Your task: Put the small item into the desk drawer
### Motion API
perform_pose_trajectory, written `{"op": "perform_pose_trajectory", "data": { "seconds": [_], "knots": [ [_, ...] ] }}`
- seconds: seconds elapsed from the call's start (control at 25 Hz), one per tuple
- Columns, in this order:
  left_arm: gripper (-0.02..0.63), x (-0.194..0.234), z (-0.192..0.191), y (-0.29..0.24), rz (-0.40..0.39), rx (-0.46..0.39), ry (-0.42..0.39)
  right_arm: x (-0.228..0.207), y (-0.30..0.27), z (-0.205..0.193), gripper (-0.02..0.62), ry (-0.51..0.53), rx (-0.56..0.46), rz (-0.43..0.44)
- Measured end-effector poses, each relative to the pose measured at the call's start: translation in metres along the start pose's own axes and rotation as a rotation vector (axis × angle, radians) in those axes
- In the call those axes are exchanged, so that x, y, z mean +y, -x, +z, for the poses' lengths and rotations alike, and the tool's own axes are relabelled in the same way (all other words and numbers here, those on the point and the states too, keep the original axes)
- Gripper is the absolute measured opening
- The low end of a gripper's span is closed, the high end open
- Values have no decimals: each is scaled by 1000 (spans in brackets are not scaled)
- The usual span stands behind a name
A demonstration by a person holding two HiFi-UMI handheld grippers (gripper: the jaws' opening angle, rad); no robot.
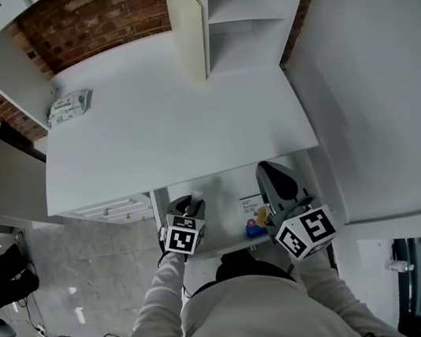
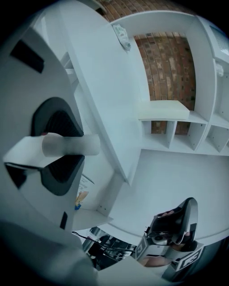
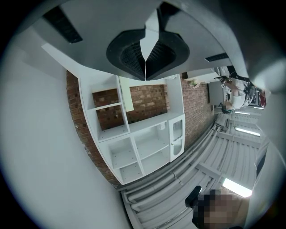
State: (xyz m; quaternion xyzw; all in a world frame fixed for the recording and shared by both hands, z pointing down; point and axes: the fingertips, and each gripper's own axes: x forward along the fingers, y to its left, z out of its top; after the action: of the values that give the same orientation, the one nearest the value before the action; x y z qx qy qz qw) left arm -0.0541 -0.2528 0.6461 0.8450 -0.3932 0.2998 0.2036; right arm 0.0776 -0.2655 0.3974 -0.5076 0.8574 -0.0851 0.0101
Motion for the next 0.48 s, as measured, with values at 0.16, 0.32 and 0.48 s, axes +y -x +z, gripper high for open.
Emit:
{"op": "perform_pose_trajectory", "data": {
  "seconds": [0.16, 0.32, 0.48],
  "knots": [
    [137, -4, -18, -14, -26, 81, -11, 0, -1, -3, 28, -2, 4, 3],
    [137, -6, -35, -26, -47, 150, -24, 0, -2, -5, 28, -2, 9, 3],
    [137, -9, -49, -34, -64, 204, -30, 0, -1, -5, 28, 0, 13, -2]
  ]
}}
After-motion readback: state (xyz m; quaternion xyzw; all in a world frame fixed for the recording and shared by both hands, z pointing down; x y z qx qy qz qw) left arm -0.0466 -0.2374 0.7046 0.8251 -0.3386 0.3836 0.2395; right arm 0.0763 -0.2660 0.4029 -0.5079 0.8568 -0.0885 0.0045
